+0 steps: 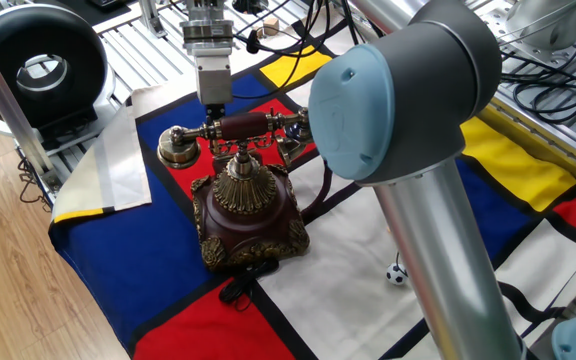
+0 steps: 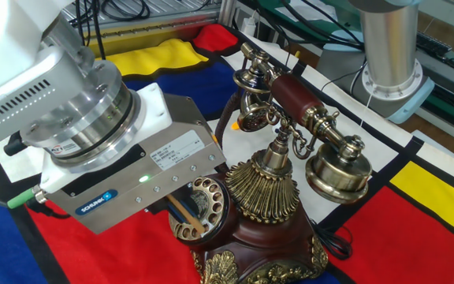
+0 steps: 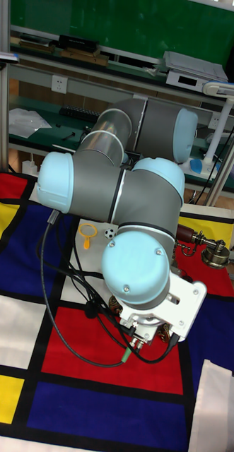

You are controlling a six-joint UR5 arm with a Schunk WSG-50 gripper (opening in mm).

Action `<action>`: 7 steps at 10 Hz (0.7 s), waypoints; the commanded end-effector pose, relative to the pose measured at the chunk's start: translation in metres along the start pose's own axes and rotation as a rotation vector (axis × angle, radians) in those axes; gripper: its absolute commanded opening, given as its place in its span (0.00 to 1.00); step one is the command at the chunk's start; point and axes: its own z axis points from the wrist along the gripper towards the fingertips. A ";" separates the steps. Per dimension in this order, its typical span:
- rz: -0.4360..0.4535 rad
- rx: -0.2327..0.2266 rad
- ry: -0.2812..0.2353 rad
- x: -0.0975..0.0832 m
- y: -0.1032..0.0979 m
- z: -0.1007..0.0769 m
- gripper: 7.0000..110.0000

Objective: Dial a number on an old rotary phone

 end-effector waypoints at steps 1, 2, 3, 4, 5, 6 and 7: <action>-0.002 -0.002 -0.007 -0.003 -0.002 0.000 0.00; -0.001 0.002 -0.004 -0.003 -0.004 0.001 0.00; 0.000 0.003 -0.003 -0.003 -0.005 0.001 0.00; -0.004 0.002 -0.004 -0.002 -0.007 0.000 0.00; -0.006 -0.002 -0.002 0.000 -0.006 -0.002 0.00; -0.006 -0.002 0.000 0.001 -0.007 -0.003 0.00; -0.005 -0.005 -0.001 0.000 -0.006 -0.003 0.00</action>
